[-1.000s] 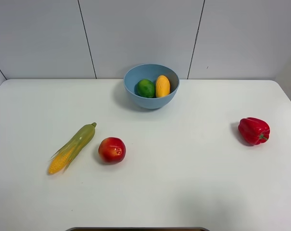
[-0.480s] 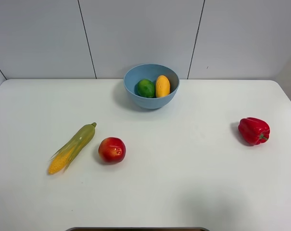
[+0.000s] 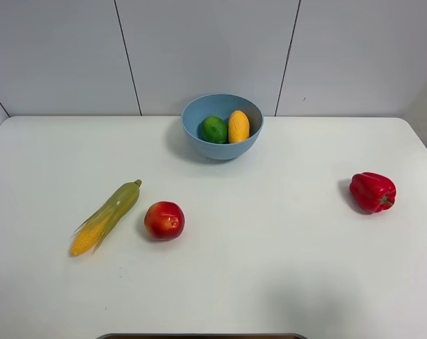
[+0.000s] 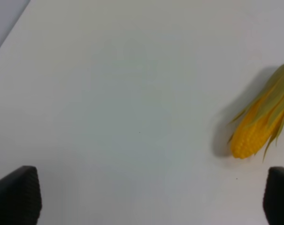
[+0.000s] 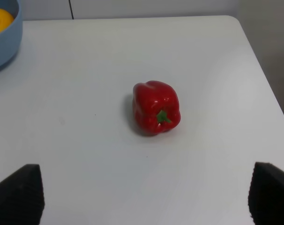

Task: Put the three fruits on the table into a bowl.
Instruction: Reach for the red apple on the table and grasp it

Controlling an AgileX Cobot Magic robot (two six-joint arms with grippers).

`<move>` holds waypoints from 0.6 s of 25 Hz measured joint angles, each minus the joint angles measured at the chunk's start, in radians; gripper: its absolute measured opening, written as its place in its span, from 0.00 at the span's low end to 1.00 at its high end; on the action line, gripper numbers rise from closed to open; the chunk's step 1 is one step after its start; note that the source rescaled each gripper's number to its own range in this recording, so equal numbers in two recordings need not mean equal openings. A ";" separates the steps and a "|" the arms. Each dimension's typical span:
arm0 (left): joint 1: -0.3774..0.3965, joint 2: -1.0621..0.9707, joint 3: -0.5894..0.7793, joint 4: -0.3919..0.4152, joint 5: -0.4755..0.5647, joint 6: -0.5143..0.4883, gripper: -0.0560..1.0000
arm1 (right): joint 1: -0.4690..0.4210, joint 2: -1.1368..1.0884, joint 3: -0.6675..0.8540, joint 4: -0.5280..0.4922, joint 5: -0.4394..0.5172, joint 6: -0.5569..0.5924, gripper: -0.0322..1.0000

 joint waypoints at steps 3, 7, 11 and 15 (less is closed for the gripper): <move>0.000 0.000 0.000 0.000 0.000 0.001 0.88 | 0.000 0.000 0.000 0.000 0.000 0.000 0.92; 0.000 0.000 0.000 0.000 0.000 0.001 0.88 | 0.000 0.000 0.000 0.000 0.000 0.000 0.92; 0.000 0.000 0.000 0.000 0.000 0.001 0.88 | 0.000 0.000 0.000 0.000 0.000 0.000 0.92; 0.000 0.000 0.000 0.000 0.000 0.001 0.88 | 0.000 0.000 0.000 0.000 0.000 0.000 0.92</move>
